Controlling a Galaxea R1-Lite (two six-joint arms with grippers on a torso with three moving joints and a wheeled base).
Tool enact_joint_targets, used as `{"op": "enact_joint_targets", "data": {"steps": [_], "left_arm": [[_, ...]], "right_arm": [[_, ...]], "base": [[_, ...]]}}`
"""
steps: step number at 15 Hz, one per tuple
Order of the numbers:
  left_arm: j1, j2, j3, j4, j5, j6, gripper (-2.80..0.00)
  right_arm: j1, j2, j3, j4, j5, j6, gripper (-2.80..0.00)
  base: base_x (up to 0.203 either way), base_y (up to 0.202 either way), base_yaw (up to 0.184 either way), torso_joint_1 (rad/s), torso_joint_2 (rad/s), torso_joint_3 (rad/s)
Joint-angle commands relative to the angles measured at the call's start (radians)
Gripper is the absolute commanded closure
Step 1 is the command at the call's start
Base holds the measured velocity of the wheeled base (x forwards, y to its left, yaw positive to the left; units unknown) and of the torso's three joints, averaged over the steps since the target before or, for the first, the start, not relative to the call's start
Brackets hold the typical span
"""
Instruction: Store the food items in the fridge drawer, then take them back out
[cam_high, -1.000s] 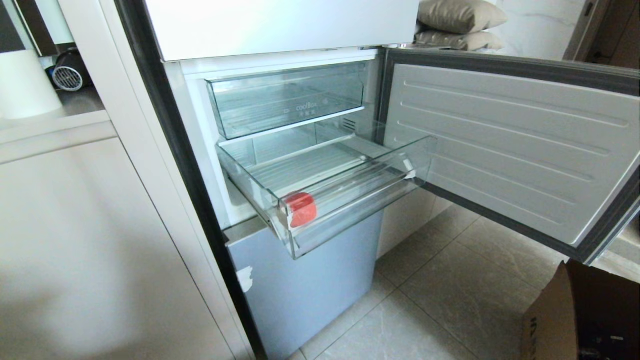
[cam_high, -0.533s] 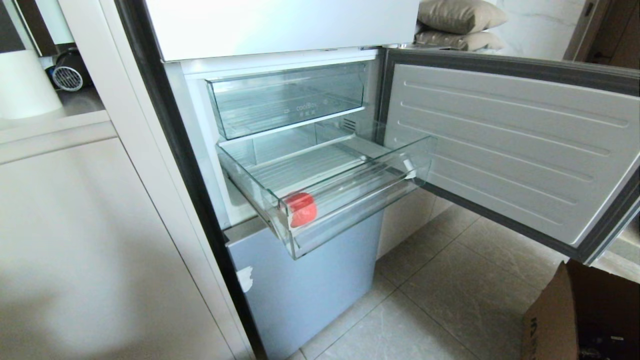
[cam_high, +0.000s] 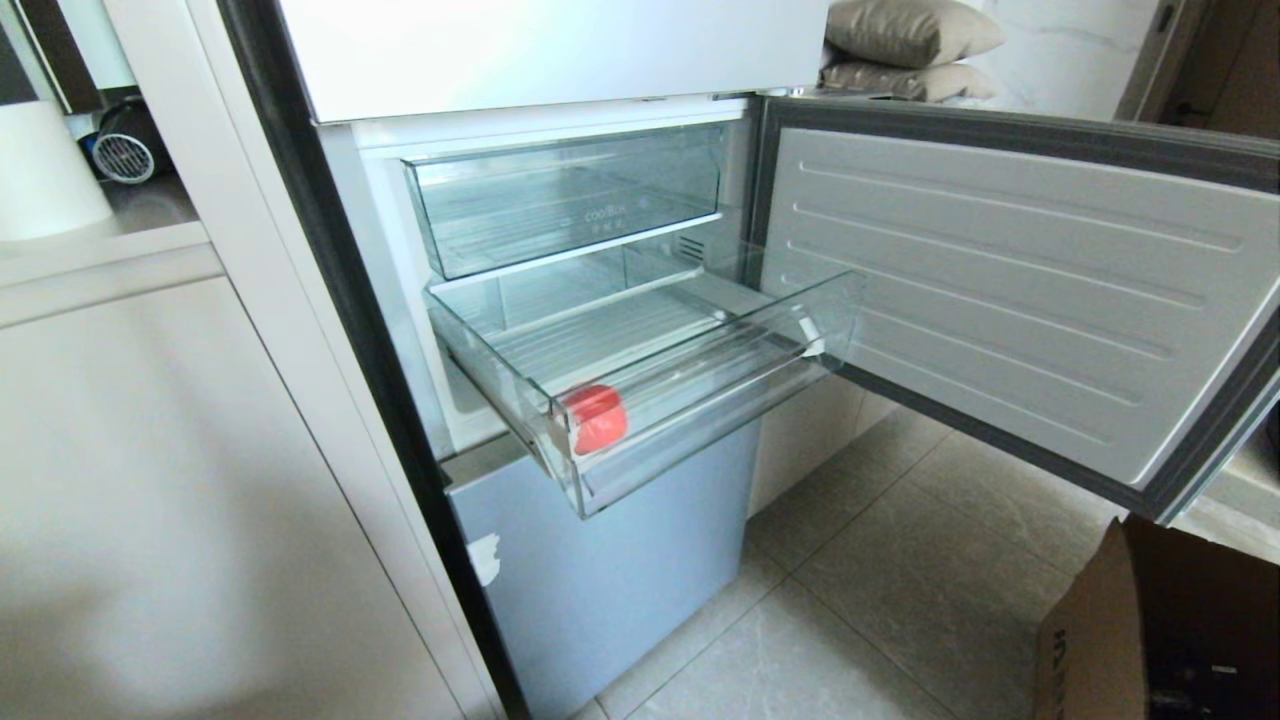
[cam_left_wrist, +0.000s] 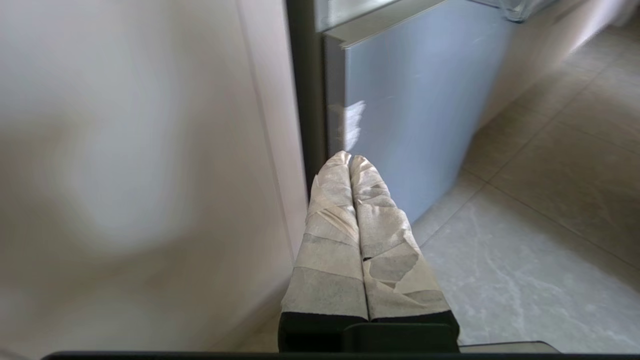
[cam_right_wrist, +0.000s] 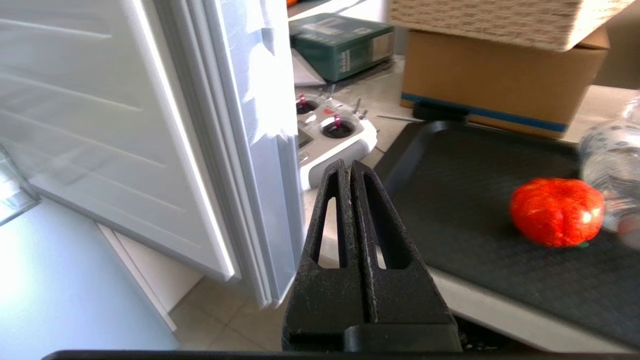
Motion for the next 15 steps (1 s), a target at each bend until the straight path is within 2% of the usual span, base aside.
{"op": "enact_joint_targets", "data": {"steps": [1,3,15], "left_arm": [[0.001,0.000,0.000,0.001,0.001,0.000,0.00],[0.000,0.000,0.001,0.001,0.001,0.000,0.00],[0.000,0.000,0.000,0.001,0.001,0.000,0.00]], "right_arm": [[0.029,-0.037,0.045,-0.007,0.009,0.001,0.00],[0.041,-0.036,0.052,-0.007,0.021,-0.002,0.00],[0.075,-0.027,0.055,-0.005,0.029,-0.002,0.00]], "base": [[0.000,0.000,0.000,0.000,0.00,0.000],[0.001,-0.010,0.109,-0.001,0.00,0.001],[0.001,-0.009,0.176,0.005,0.00,0.002]]}}
